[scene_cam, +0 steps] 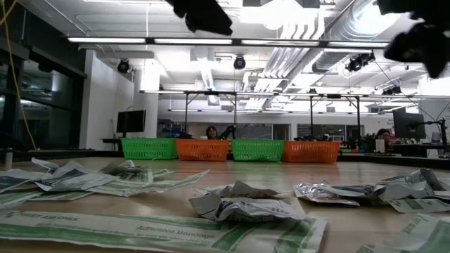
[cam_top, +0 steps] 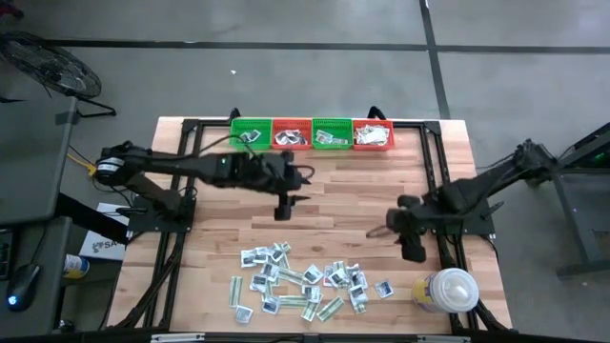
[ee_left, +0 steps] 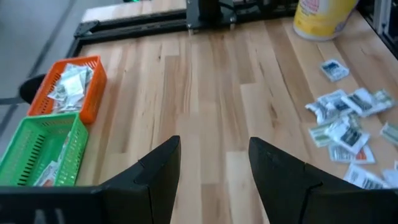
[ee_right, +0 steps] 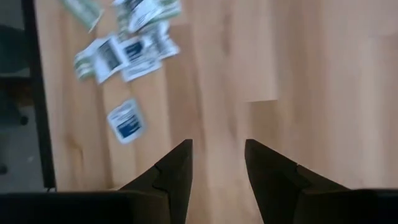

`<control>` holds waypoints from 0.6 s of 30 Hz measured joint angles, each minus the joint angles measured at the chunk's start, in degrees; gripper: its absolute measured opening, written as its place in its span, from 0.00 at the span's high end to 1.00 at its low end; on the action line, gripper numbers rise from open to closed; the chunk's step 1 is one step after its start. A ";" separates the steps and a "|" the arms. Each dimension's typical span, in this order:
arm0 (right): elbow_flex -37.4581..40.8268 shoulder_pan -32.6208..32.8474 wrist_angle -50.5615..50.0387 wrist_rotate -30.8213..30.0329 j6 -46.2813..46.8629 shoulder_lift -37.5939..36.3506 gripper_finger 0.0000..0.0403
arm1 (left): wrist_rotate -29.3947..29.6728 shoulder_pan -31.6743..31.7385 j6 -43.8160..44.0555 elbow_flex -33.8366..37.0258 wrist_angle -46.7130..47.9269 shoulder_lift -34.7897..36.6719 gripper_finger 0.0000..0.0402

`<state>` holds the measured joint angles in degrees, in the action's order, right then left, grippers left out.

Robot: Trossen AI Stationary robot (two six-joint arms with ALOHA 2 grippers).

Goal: Pick & Place First Aid Supplies
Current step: Put the blue alcohol pad in the left green bin

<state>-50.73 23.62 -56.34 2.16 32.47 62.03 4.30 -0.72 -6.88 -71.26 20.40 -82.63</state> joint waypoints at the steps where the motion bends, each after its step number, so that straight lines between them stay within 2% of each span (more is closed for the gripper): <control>1: 1.45 1.62 2.04 0.18 1.22 0.04 0.65 | 1.97 -1.37 0.84 0.00 -0.26 -0.02 0.54; 10: 13.79 11.34 23.97 0.00 9.19 2.45 0.65 | 13.45 -10.41 8.70 0.00 -0.59 0.00 0.54; 18: 18.83 13.91 37.06 2.75 11.17 7.27 0.65 | 16.09 -13.36 11.57 0.00 -0.61 0.00 0.54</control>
<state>-31.90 37.54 -19.27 4.91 43.64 69.30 20.39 -14.08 4.69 -71.26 19.79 -82.63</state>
